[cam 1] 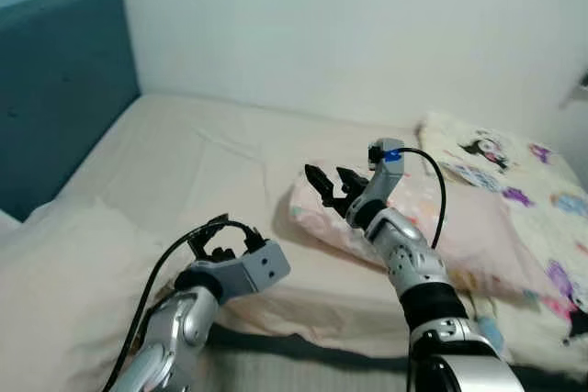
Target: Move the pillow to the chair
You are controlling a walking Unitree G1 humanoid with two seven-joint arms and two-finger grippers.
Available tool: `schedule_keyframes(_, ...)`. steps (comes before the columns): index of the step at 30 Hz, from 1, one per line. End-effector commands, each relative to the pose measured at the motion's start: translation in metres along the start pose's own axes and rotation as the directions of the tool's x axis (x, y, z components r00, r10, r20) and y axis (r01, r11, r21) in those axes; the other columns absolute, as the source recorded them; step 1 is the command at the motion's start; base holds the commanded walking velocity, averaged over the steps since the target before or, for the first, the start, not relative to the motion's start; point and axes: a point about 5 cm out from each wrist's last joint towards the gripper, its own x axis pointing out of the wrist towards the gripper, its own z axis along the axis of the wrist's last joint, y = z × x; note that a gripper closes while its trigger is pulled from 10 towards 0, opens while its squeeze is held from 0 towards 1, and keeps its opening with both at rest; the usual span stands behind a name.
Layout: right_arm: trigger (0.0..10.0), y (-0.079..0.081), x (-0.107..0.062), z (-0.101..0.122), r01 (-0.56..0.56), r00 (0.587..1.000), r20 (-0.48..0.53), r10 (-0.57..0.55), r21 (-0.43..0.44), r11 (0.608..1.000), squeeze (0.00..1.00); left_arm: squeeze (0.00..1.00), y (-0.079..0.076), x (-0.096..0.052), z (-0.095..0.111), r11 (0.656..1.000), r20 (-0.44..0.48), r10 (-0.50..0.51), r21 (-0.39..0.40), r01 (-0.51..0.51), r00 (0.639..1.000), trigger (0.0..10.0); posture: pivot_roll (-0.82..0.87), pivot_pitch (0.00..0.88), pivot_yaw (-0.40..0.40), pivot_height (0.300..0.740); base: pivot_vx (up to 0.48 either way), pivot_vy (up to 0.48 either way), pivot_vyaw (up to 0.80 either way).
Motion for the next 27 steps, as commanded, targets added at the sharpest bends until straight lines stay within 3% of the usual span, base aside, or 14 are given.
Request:
schedule_keyframes(1,10.0,-0.001,-0.002,0.0,0.004,1.0,0.005,-0.004,0.003,1.0,0.0,0.0,-0.002,-0.002,0.002,1.0,0.009,-0.015,0.01,0.015,1.0,10.0,-0.02,0.0,-0.105,0.74,0.0,0.0,-0.68)
schedule_keyframes(3,10.0,-0.002,-0.002,0.001,0.004,1.0,0.005,-0.004,0.003,1.0,0.0,0.0,-0.002,-0.002,0.002,1.0,0.008,-0.015,0.01,0.015,1.0,10.0,-0.02,0.0,-0.105,0.74,0.0,0.0,-0.68)
schedule_keyframes(6,10.0,-0.001,0.0,0.0,0.003,1.0,0.006,-0.003,0.01,1.0,0.0,0.0,-0.001,-0.004,0.005,0.995,0.025,0.036,0.088,-0.038,0.999,10.0,0.0,0.0,-0.092,0.74,0.0,0.0,-0.68)
schedule_keyframes(10,10.0,0.001,0.001,-0.001,0.001,1.0,0.006,-0.001,0.011,1.0,0.0,0.0,-0.004,-0.001,0.002,0.999,0.022,-0.016,0.045,0.015,1.0,10.0,-0.01,0.0,-0.09,0.74,0.0,0.0,-0.68)
schedule_keyframes(12,10.0,0.001,0.001,-0.001,0.001,1.0,0.007,-0.001,0.01,1.0,0.0,0.0,-0.004,0.0,0.004,0.999,0.041,-0.045,-0.018,0.046,0.998,10.0,-0.01,0.0,-0.09,0.74,0.0,0.0,-0.68)
schedule_keyframes(14,10.0,0.0,0.0,-0.001,0.002,1.0,0.006,-0.002,0.009,1.0,0.0,0.0,0.005,-0.001,0.001,0.967,0.027,-0.024,-0.251,0.03,0.999,10.0,-0.02,0.0,-0.084,0.74,0.0,0.0,-0.68)
schedule_keyframes(15,10.0,-0.001,-0.001,-0.001,0.004,1.0,0.006,-0.004,0.009,1.0,0.0,0.0,0.014,-0.001,-0.002,0.913,0.002,0.017,-0.407,-0.015,1.0,10.0,-0.02,0.0,-0.085,0.74,0.0,0.0,-0.68)
schedule_keyframes(16,10.0,-0.001,-0.001,-0.001,0.005,1.0,0.006,-0.005,0.009,1.0,0.0,0.0,0.019,-0.001,-0.004,0.863,-0.018,0.043,-0.503,-0.046,0.999,10.0,-0.02,0.0,-0.085,0.74,0.0,0.0,-0.68)
schedule_keyframes(18,10.0,-0.007,-0.004,0.0,0.021,1.0,0.004,-0.021,0.013,1.0,0.0,0.0,0.042,-0.002,-0.019,0.563,-0.116,0.144,-0.807,-0.178,0.983,10.0,-0.02,0.0,-0.087,0.74,0.0,0.0,-0.68)
schedule_keyframes(19,10.0,-0.012,-0.006,0.001,0.036,0.999,0.002,-0.036,-0.01,0.999,0.0,0.0,0.05,-0.006,-0.034,0.431,-0.201,0.181,-0.863,-0.261,0.963,10.0,0.0,0.0,-0.092,0.74,0.0,0.0,-0.68)
schedule_keyframes(21,10.0,-0.023,-0.014,0.003,0.063,0.998,-0.012,-0.065,-0.1,0.993,0.0,0.0,0.055,-0.013,-0.05,0.268,-0.209,0.219,-0.927,-0.264,0.953,10.0,0.0,0.0,-0.094,0.74,0.0,0.0,-0.68)
schedule_keyframes(22,10.0,-0.028,-0.017,0.004,0.072,0.997,-0.018,-0.075,-0.134,0.988,0.0,0.0,0.055,-0.016,-0.052,0.23,-0.181,0.235,-0.944,-0.235,0.955,10.0,-0.01,0.0,-0.094,0.74,0.0,0.0,-0.68)
schedule_keyframes(26,10.0,-0.037,-0.03,0.001,0.081,0.996,-0.034,-0.087,-0.158,0.984,0.0,0.0,0.05,-0.025,-0.057,0.236,-0.184,0.227,-0.942,-0.238,0.956,10.0,-0.01,0.0,-0.093,0.74,0.0,0.0,-0.68)
schedule_keyframes(27,10.0,-0.041,-0.042,-0.003,0.074,0.995,-0.046,-0.083,-0.17,0.983,0.0,0.0,0.044,-0.031,-0.059,0.326,-0.204,0.209,-0.908,-0.265,0.956,10.0,-0.02,0.0,-0.094,0.74,0.0,0.0,-0.68)
